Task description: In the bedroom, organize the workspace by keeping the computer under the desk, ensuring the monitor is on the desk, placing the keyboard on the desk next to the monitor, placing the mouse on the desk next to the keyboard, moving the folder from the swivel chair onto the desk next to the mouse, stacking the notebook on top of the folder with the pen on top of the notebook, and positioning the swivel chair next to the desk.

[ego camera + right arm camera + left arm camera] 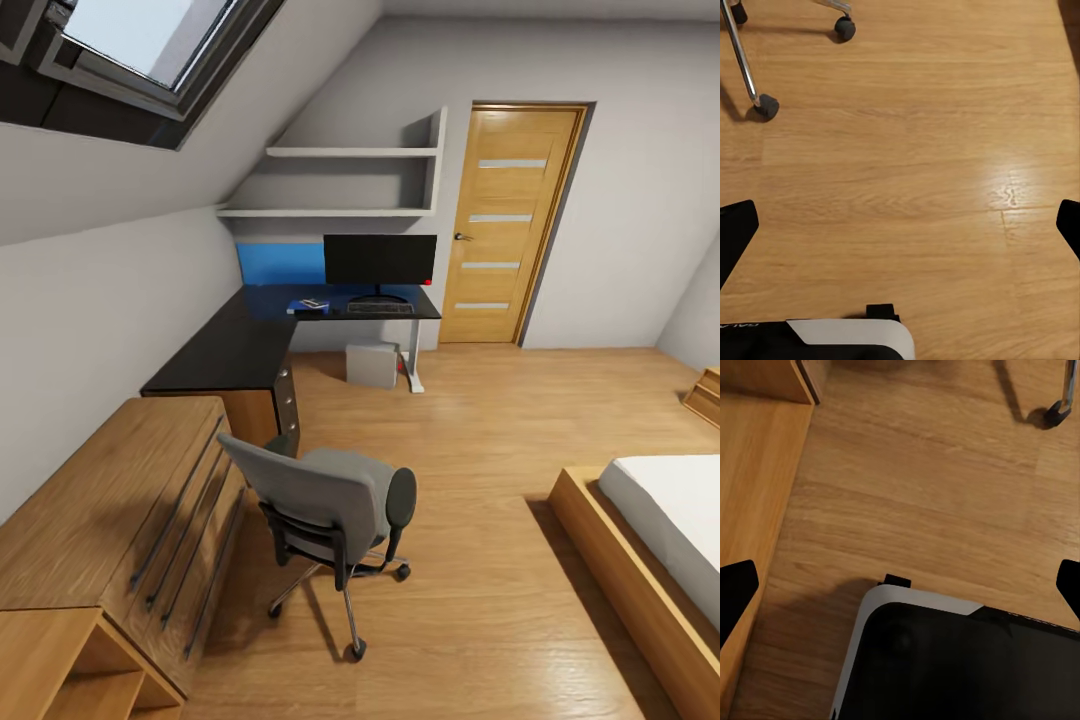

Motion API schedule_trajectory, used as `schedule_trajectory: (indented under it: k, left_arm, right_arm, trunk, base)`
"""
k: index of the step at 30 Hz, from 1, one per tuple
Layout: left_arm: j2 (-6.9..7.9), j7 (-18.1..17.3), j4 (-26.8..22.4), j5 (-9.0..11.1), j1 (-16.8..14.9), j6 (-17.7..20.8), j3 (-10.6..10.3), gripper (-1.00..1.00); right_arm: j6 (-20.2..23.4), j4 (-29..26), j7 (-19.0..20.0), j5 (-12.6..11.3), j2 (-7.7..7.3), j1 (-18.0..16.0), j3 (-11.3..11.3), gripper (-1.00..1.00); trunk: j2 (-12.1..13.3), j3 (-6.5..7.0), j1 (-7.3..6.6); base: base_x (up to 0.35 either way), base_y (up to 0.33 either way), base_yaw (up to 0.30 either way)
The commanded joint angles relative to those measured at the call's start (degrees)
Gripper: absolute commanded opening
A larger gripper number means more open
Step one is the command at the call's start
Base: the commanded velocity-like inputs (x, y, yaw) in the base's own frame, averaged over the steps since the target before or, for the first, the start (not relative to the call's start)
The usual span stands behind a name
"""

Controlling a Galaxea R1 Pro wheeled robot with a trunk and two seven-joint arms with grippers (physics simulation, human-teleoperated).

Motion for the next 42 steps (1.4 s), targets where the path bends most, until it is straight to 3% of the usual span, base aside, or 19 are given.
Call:
schedule_trajectory:
  k: [1, 42]
  left_arm:
    - [-0.02, -0.18, 0.04, -0.05, -0.04, -0.15, 0.32, 1.0]
    - [-0.15, -0.18, -0.11, -0.13, -0.04, -0.22, 0.08, 1.0]
  right_arm:
    - [-0.17, 0.12, -0.34, -0.15, 0.03, -0.06, 0.49, 1.0]
    - [-0.17, 0.04, -0.4, -0.14, -0.22, -0.06, 0.43, 1.0]
  trunk:
    - [-0.09, -0.1, 0.02]
    - [-0.09, -0.1, 0.02]
  base:
    - [0.015, 0.0, 0.0]
    - [0.001, 0.034, 0.0]
